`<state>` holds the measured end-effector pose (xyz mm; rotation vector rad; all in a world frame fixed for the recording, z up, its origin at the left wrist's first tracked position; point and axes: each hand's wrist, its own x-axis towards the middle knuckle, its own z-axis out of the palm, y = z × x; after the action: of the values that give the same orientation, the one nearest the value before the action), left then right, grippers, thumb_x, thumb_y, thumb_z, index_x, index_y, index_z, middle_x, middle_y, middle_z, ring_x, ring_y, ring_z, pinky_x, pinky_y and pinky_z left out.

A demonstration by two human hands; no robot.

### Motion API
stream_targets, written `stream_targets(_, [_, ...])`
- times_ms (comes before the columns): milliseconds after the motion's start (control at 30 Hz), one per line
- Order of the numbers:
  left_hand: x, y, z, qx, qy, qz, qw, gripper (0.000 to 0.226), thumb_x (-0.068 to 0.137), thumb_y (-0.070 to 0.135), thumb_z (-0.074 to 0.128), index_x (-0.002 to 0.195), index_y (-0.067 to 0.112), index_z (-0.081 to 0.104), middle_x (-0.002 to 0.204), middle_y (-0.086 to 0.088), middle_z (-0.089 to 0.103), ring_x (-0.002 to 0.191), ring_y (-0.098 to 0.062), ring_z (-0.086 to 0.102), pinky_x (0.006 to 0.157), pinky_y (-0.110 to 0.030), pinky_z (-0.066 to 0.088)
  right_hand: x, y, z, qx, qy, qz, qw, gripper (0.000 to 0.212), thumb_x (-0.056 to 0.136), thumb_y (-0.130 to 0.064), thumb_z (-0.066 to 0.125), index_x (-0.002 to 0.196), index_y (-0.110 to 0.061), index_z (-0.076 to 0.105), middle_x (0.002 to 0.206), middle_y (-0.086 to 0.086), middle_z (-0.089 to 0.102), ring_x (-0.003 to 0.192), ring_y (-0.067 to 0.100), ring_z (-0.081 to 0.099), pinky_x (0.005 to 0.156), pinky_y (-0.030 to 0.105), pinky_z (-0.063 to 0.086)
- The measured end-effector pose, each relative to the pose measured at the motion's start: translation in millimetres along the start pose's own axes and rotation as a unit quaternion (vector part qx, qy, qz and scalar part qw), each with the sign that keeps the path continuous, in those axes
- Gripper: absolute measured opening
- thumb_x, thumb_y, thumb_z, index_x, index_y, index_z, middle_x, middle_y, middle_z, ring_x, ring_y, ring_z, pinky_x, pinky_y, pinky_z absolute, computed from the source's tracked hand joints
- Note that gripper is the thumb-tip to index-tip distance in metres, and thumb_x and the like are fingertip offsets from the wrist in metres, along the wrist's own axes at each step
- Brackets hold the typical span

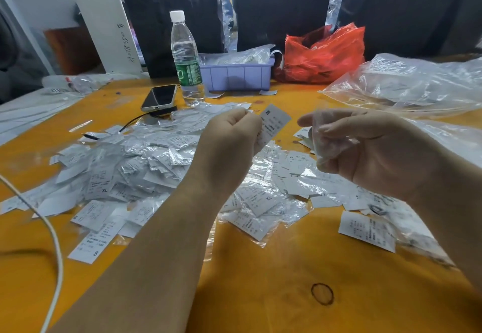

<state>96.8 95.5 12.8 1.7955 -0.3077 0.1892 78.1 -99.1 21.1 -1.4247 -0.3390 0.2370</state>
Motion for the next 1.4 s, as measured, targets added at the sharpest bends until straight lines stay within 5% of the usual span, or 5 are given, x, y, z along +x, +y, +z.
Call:
stream_targets(133, [-0.8, 1.8, -0.6, -0.007, 0.021, 0.018, 1.0, 0.033, 0.074, 0.029, 0.043, 0.077, -0.003, 0.049, 0.065, 0.004, 0.057, 0.056, -0.009, 0.042, 0.055, -0.031, 0.039, -0.6, -0.8, 0.5, 0.004, -0.018, 0.024, 1.0, 0.032, 0.069, -0.004, 0.059, 0.1, -0.003, 0.067, 0.066, 0.005, 0.042, 0.055, 0.013, 0.037, 0.051, 0.024, 0.039])
stream_targets(567, [-4.6, 1.6, 4.8, 0.029, -0.037, 0.055, 0.997, 0.028, 0.075, 0.027, 0.042, 0.068, 0.001, 0.047, 0.06, 0.01, 0.058, 0.052, -0.002, 0.04, 0.047, -0.022, 0.033, -1.9, -1.5, 2.5, -0.029, -0.066, 0.014, 0.997, 0.023, 0.072, 0.0, 0.054, 0.087, -0.006, 0.07, 0.062, 0.008, 0.037, 0.051, 0.012, 0.031, 0.055, 0.031, 0.021])
stream_targets(700, [-4.0, 0.8, 4.3, 0.032, -0.055, 0.057, 0.996, 0.027, 0.075, 0.027, 0.042, 0.068, 0.001, 0.047, 0.057, 0.014, 0.057, 0.051, -0.002, 0.039, 0.046, -0.02, 0.031, 0.7, 0.3, -1.0, -0.008, -0.035, 0.034, 0.999, 0.049, 0.07, -0.002, 0.057, 0.118, 0.005, 0.056, 0.059, 0.004, 0.047, 0.05, 0.011, 0.036, 0.052, 0.026, 0.032])
stream_targets(900, [-4.8, 1.0, 5.1, 0.036, -0.059, 0.054, 0.996, 0.029, 0.075, 0.028, 0.043, 0.069, 0.0, 0.046, 0.063, 0.003, 0.059, 0.054, -0.005, 0.04, 0.048, -0.023, 0.031, 0.4, -0.3, -0.2, -0.038, 0.0, 0.01, 0.999, 0.006, 0.068, -0.009, 0.062, 0.066, -0.01, 0.057, 0.059, 0.007, 0.045, 0.053, 0.017, 0.036, 0.05, 0.026, 0.033])
stream_targets(1400, [-4.1, 3.0, 1.7, 0.019, -0.012, 0.063, 0.998, 0.027, 0.074, 0.024, 0.043, 0.068, -0.002, 0.043, 0.076, -0.017, 0.059, 0.054, -0.006, 0.038, 0.047, -0.022, 0.032, -1.5, 0.4, -0.1, -0.065, -0.067, 0.038, 0.995, 0.029, 0.069, -0.003, 0.06, 0.095, -0.001, 0.072, 0.066, 0.01, 0.051, 0.052, 0.013, 0.047, 0.048, 0.023, 0.036])
